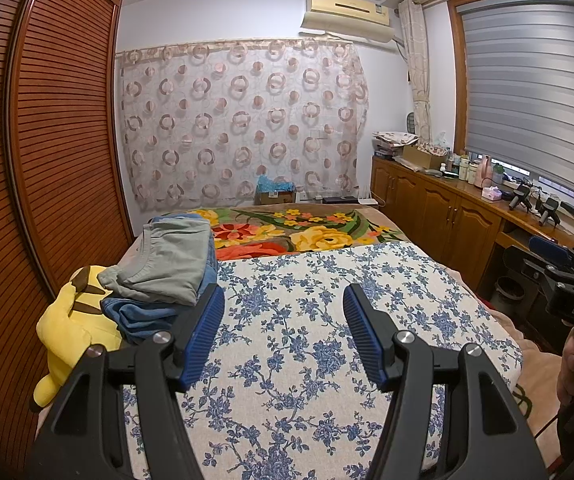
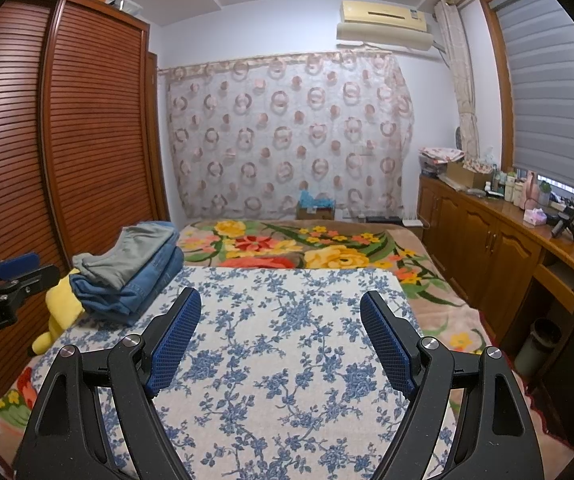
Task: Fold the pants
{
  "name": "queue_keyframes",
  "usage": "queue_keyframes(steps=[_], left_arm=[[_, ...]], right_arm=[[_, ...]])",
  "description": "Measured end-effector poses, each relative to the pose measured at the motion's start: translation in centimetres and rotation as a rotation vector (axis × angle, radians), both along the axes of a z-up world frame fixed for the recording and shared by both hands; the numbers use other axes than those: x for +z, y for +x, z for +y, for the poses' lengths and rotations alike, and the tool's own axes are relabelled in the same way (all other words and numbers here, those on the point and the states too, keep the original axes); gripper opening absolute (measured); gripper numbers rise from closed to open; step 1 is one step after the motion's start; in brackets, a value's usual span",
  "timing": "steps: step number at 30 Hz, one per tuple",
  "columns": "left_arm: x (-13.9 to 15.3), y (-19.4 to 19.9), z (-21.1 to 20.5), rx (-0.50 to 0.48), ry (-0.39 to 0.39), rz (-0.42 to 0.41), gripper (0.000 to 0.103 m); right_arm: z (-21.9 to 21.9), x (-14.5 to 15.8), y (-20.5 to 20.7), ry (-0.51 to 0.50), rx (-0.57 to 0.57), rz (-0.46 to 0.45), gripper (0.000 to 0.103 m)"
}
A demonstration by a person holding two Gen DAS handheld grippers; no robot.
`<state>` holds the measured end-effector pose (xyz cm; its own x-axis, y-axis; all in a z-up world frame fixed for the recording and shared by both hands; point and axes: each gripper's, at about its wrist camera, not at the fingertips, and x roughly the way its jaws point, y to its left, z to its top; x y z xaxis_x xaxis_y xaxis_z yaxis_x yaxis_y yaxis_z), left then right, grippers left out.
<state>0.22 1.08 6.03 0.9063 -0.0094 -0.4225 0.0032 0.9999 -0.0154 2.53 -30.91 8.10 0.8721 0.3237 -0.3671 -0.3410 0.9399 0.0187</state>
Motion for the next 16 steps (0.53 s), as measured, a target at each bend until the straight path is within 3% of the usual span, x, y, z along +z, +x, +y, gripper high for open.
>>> queue_keyframes(steps=[16], left_arm=[[-0.12,-0.07,-0.05,0.0,0.001,-0.001,0.062]], right_arm=[[-0.03,0.01,0.02,0.001,0.001,0.0,0.084]])
